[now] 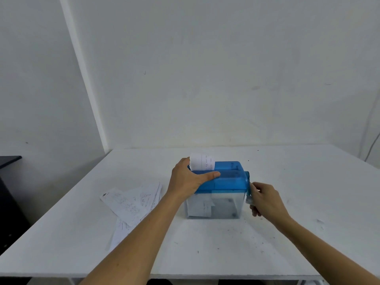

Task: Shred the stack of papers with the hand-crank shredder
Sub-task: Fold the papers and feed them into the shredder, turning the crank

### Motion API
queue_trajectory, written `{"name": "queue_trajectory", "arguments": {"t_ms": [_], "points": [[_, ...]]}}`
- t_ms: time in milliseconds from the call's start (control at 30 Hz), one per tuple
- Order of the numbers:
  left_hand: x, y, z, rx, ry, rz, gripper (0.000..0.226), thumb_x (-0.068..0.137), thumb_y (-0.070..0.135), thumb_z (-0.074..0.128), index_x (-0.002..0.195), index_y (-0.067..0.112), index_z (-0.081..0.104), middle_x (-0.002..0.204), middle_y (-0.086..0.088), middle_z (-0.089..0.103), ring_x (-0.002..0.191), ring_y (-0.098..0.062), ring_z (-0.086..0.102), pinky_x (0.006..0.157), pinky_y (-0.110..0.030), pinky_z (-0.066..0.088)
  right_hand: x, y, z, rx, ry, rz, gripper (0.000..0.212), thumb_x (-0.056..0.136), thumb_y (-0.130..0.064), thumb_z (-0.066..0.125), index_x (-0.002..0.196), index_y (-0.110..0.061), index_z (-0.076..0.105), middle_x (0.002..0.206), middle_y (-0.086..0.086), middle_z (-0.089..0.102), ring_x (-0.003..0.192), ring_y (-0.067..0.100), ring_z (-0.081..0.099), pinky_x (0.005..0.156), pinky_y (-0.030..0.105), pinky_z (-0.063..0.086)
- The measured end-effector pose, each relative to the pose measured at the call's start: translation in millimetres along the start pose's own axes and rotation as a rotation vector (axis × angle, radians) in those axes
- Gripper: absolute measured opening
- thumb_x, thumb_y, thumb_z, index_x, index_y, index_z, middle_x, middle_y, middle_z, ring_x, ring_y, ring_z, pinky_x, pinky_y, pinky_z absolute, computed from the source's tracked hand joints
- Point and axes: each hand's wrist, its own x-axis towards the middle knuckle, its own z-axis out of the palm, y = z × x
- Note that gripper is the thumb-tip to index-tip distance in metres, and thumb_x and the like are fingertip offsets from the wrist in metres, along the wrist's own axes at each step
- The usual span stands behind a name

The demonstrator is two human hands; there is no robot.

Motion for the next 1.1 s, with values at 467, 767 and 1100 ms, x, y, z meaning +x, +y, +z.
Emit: {"name": "queue_trajectory", "arguments": {"t_ms": [467, 767, 1100], "points": [[3.0, 0.3, -3.5, 0.018, -0.021, 0.006, 0.072, 0.065, 0.054, 0.088, 0.120, 0.028, 0.048, 0.113, 0.015, 0.052, 0.102, -0.010, 0.051, 0.064, -0.010, 0.041, 32.8, -72.4, -72.5, -0.039, -0.095, -0.370, 0.016, 0.095, -0.029, 0.064, 0.101, -0.014, 0.060, 0.090, 0.001, 0.069, 0.077, 0.017, 0.067, 0.063, 0.029, 0.058], [6.0, -2.5, -2.1, 0.009, -0.030, 0.001, 0.078, 0.065, 0.054, 0.088, 0.126, 0.025, 0.048, 0.115, 0.015, 0.051, 0.104, -0.010, 0.052, 0.061, -0.009, 0.042, 94.5, -32.2, -17.8, 0.185, -0.161, -0.086, 0.020, 0.098, -0.024, 0.062, 0.091, -0.006, 0.056, 0.087, 0.008, 0.062, 0.073, 0.016, 0.060, 0.059, 0.023, 0.053], [3.1, -0.3, -2.2, -0.021, -0.029, 0.017, 0.078, 0.057, 0.064, 0.085, 0.118, 0.032, 0.049, 0.115, 0.012, 0.057, 0.105, -0.010, 0.055, 0.067, -0.011, 0.044, 27.3, 20.3, 11.5, 0.081, -0.012, 0.096, 0.046, 0.104, -0.039, 0.046, 0.084, -0.003, 0.066, 0.069, 0.008, 0.065, 0.052, 0.015, 0.052, 0.047, 0.021, 0.045]]}}
